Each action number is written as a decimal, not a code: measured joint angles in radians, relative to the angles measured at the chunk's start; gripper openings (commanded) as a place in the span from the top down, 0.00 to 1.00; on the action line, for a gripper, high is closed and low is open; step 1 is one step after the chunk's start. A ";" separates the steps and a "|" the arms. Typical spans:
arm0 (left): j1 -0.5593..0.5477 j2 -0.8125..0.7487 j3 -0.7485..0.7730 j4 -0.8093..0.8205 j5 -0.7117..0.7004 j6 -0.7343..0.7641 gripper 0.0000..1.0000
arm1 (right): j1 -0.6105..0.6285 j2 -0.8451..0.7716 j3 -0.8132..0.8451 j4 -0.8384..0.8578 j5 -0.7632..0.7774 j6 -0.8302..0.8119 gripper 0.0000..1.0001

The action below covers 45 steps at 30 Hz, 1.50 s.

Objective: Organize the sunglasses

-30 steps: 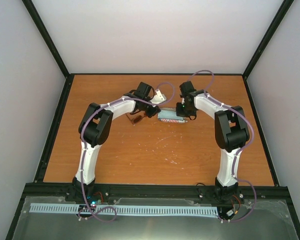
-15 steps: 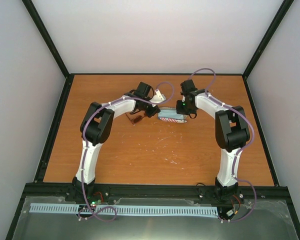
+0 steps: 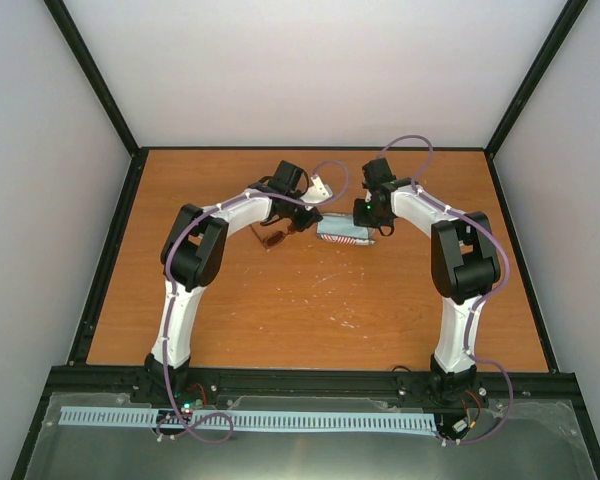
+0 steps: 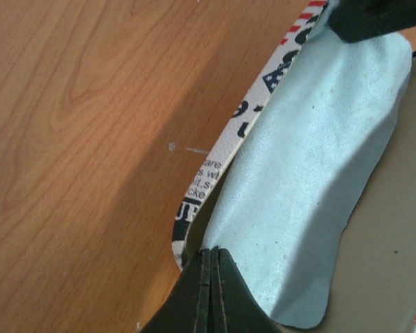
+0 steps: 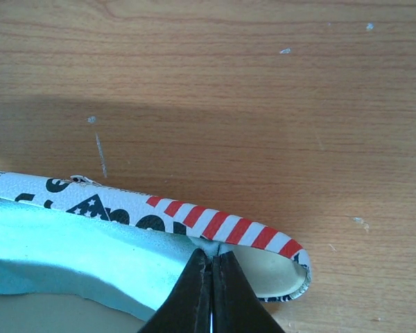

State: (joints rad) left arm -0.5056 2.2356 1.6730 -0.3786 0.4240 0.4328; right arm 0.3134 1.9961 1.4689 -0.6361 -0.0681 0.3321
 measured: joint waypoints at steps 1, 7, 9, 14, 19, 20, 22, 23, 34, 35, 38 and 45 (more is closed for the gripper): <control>0.000 0.001 0.005 -0.002 0.000 0.000 0.99 | 0.000 0.000 0.000 0.001 0.000 0.000 0.97; 0.000 0.006 0.024 -0.005 0.000 0.000 0.99 | -0.001 -0.016 -0.016 0.010 0.005 -0.003 0.97; 0.000 0.006 0.024 -0.006 0.000 -0.001 0.99 | -0.003 -0.025 -0.026 0.012 0.007 -0.003 0.97; 0.000 0.008 0.024 -0.012 0.004 0.000 0.97 | -0.006 -0.045 -0.052 0.027 0.012 -0.003 0.97; 0.000 0.011 0.024 -0.012 0.007 -0.003 0.93 | -0.006 -0.047 -0.057 0.033 0.013 -0.003 0.97; 0.000 0.012 0.024 -0.012 0.007 -0.004 0.92 | -0.006 -0.047 -0.057 0.034 0.013 -0.003 0.97; 0.000 0.013 0.024 -0.012 0.007 -0.006 0.89 | -0.006 -0.047 -0.057 0.034 0.013 -0.003 0.97; 0.000 0.013 0.024 -0.012 0.007 -0.007 0.88 | -0.006 -0.047 -0.057 0.034 0.013 -0.003 0.97; 0.000 0.014 0.024 -0.012 0.006 -0.008 0.82 | -0.011 -0.047 -0.057 0.034 0.012 -0.003 0.97; 0.000 0.014 0.024 -0.012 0.005 -0.008 0.80 | -0.011 -0.047 -0.057 0.034 0.012 -0.003 0.97; 0.000 0.014 0.024 -0.012 0.002 -0.008 0.77 | -0.011 -0.047 -0.057 0.034 0.012 -0.003 0.96; 0.000 0.014 0.024 -0.012 -0.003 -0.011 0.72 | -0.011 -0.045 -0.056 0.030 0.013 0.001 0.84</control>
State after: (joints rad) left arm -0.5056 2.2494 1.6974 -0.3904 0.4213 0.4213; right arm 0.3019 1.9514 1.4128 -0.6064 -0.0551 0.3332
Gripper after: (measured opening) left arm 0.263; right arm 0.114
